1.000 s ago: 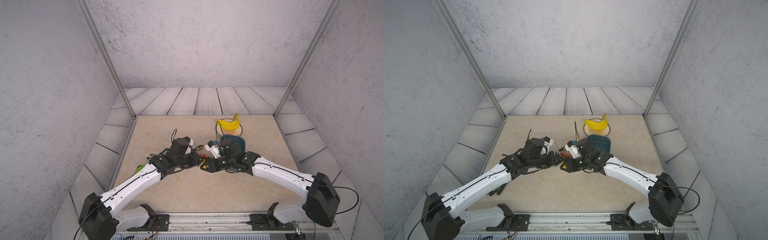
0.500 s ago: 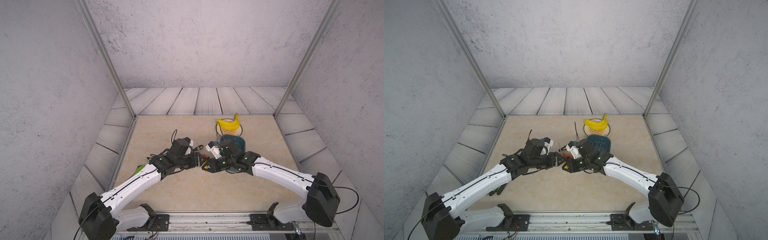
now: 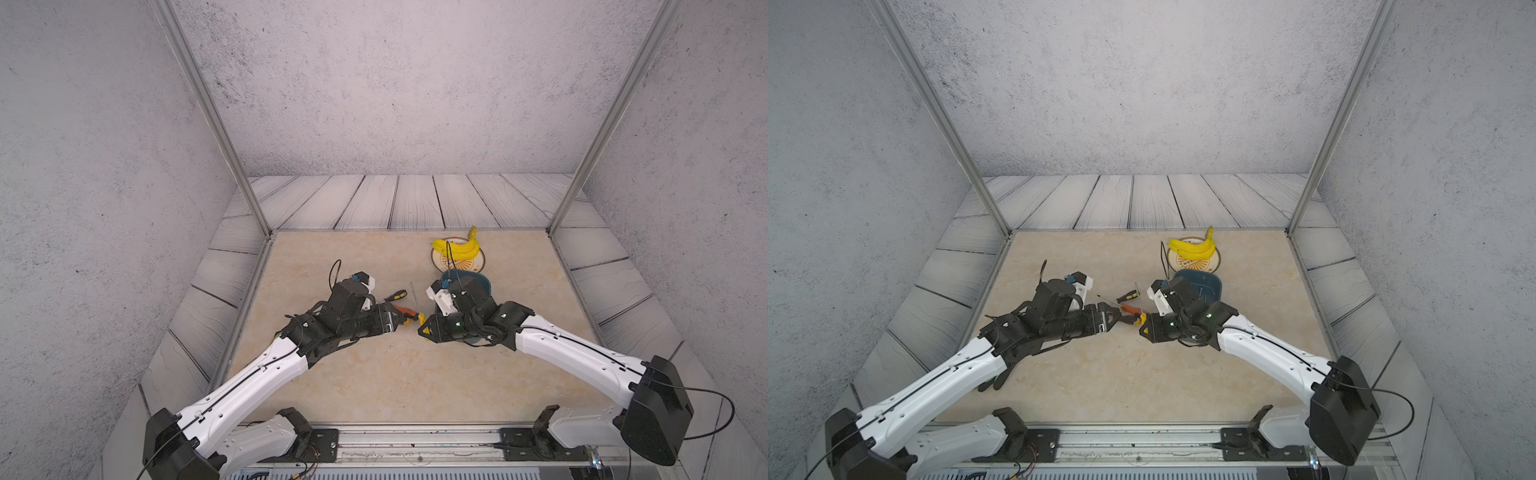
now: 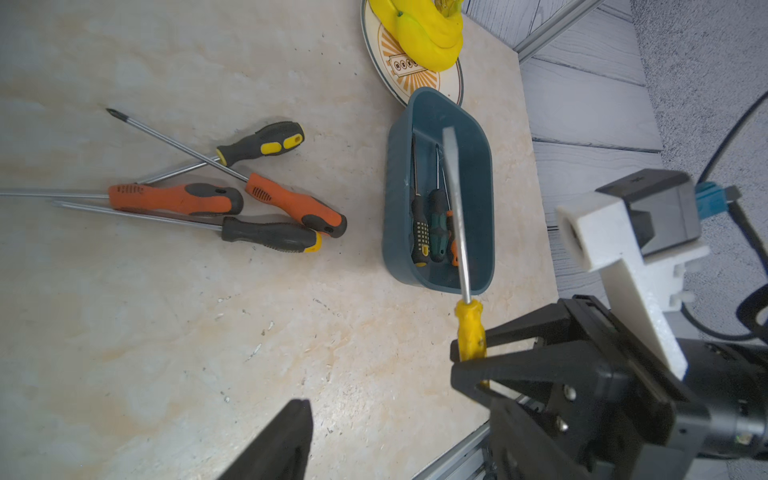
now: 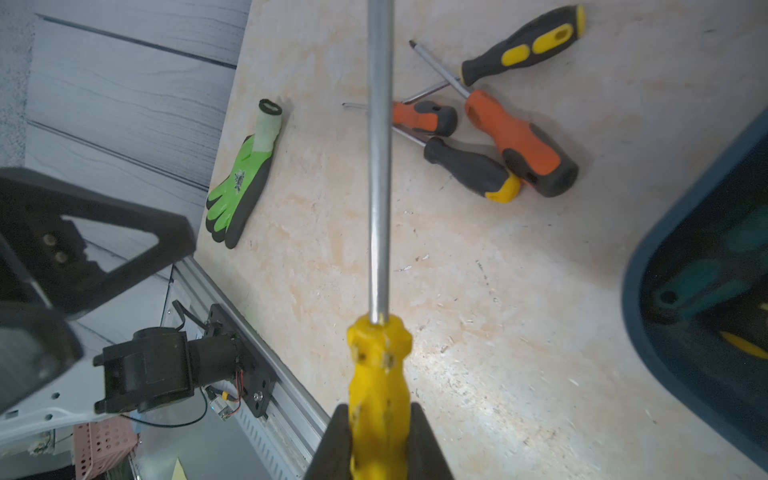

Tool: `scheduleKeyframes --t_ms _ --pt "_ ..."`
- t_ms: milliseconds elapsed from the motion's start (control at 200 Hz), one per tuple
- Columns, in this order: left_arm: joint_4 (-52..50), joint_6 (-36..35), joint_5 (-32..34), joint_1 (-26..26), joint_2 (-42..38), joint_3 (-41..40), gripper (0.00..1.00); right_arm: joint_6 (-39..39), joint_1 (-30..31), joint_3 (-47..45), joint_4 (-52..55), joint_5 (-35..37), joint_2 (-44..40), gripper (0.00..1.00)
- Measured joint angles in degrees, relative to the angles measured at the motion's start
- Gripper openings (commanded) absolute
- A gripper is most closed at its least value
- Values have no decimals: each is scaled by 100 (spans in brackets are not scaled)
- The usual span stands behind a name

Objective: Put the screwdriver on the desktop into the storage box
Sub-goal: Place the screwdriver in the storage box.

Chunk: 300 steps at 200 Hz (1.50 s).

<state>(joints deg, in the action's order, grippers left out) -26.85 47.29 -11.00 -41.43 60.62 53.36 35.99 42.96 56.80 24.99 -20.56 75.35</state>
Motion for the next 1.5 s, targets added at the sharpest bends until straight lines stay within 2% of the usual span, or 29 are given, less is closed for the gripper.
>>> scheduleKeyframes --t_ms 215,465,751,1161,1501 --pt "-129 -15 144 0 -192 -28 73 4 -452 -96 315 236 -264 6" --pt "-232 -13 184 0 -273 -195 73 114 -1257 -205 669 610 -538 6" --pt "-291 33 221 0 -435 -461 72 223 -1923 -251 979 1019 -509 7" --pt "-289 85 247 4 -470 -643 71 140 -2249 7 1198 1198 920 9" --pt "-291 186 282 15 -597 -776 71 129 -2291 291 1191 1508 1399 13"
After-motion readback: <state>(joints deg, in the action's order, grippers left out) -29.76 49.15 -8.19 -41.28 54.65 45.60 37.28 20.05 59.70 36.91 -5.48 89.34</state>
